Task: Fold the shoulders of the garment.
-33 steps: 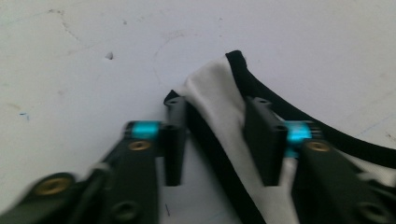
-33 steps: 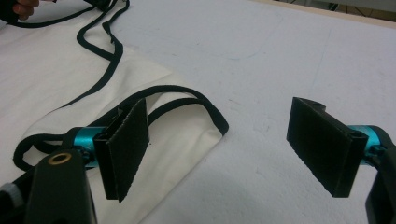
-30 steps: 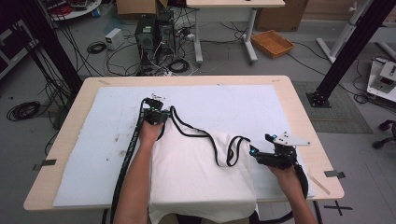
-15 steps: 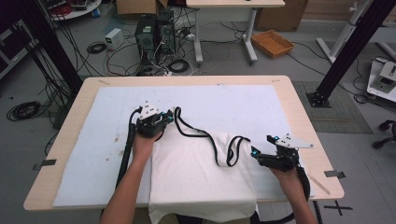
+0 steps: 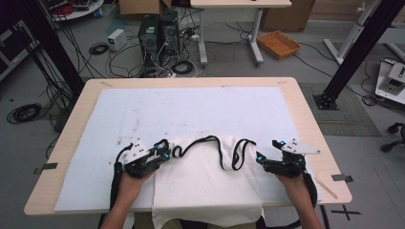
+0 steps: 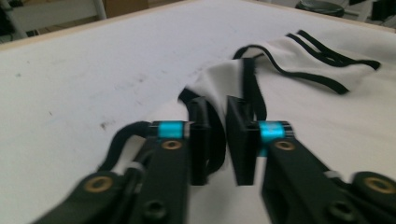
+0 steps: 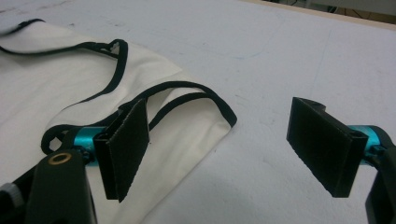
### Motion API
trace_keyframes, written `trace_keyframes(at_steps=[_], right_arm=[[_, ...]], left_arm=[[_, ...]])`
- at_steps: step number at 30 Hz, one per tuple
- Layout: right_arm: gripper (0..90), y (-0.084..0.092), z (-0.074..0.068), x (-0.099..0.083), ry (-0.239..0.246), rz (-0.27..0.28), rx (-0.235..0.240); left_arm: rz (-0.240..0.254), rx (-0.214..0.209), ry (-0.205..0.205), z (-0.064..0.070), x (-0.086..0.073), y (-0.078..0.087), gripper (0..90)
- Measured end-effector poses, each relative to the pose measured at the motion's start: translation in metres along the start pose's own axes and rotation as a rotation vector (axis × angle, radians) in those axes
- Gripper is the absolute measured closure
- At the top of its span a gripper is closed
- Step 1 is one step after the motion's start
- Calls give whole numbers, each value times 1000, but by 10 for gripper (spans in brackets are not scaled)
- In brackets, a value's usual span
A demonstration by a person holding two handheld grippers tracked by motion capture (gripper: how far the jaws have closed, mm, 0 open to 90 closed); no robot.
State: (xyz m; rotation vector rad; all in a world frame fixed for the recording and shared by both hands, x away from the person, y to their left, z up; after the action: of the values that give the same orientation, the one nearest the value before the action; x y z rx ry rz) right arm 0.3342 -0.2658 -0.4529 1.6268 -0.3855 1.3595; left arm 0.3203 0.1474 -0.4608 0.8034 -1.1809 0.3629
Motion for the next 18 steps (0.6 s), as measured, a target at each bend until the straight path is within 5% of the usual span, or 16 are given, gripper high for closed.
trace_keyframes(at_steps=[2,6,10,11,14,18], right_arm=[[209,0,0,-1,0,-1,-1],[209,2,-1,0,-1,2,3],[213,2,-7,2,21,9,28],[225,2,-10,3,28,8,40],[295,1,-29,11,89,17,135],[575,-9,-64,17,219,-22,297]], left_arm=[[-3,11,32,0,-2,10,416],[20,14,33,7,-6,25,409],[-1,-19,-13,18,-11,24,439],[-15,-59,-68,28,-12,20,490],[-48,-110,-113,38,-11,8,544],[-114,-112,-170,43,-11,-5,537]])
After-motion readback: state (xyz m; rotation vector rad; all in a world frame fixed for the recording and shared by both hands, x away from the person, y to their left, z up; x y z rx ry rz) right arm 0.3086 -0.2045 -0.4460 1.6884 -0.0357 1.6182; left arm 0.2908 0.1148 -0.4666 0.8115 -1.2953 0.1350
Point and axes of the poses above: each handheld gripper's, and its own axes: y roughly backward along the jaws, x roughly out of its top, z roughly to its right, the point moved 5 cm from there along -y, roughly forward along the jaws, and after that the axes turned 5 degrees about y, right-handed, at the moved point
